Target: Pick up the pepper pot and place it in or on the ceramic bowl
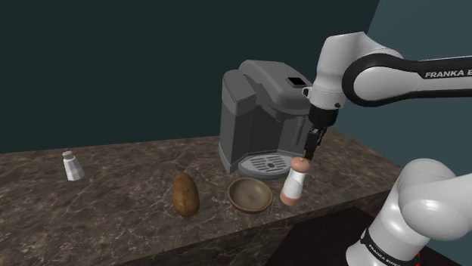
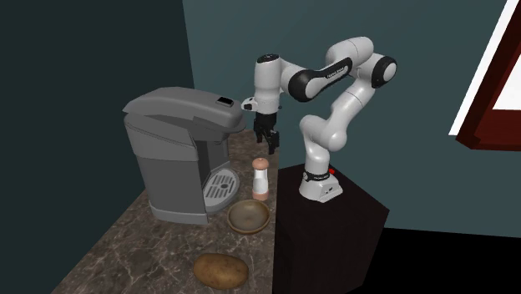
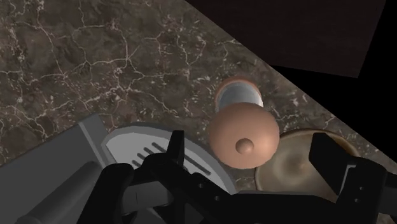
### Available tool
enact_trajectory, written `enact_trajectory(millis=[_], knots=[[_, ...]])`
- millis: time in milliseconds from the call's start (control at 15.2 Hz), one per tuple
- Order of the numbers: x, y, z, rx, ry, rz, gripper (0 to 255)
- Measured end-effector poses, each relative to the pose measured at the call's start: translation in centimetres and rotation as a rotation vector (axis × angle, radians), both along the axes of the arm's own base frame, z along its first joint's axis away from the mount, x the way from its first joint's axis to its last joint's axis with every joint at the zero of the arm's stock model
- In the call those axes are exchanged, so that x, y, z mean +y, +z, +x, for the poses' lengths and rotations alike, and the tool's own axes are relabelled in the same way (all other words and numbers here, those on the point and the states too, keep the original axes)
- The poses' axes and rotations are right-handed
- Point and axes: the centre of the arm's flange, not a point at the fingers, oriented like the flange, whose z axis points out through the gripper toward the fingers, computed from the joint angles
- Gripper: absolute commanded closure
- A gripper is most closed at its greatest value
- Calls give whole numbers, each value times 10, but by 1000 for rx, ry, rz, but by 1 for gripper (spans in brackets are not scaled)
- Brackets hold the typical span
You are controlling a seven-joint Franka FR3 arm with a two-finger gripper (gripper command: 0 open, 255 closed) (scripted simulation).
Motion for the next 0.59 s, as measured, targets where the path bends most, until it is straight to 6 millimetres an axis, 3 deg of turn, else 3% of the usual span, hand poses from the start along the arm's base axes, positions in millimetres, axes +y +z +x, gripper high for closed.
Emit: enact_trajectory(millis=[198,594], knots=[[14,-25,-4,-32,6,-36,0],[11,-61,-3,-37,7,-42,0]])
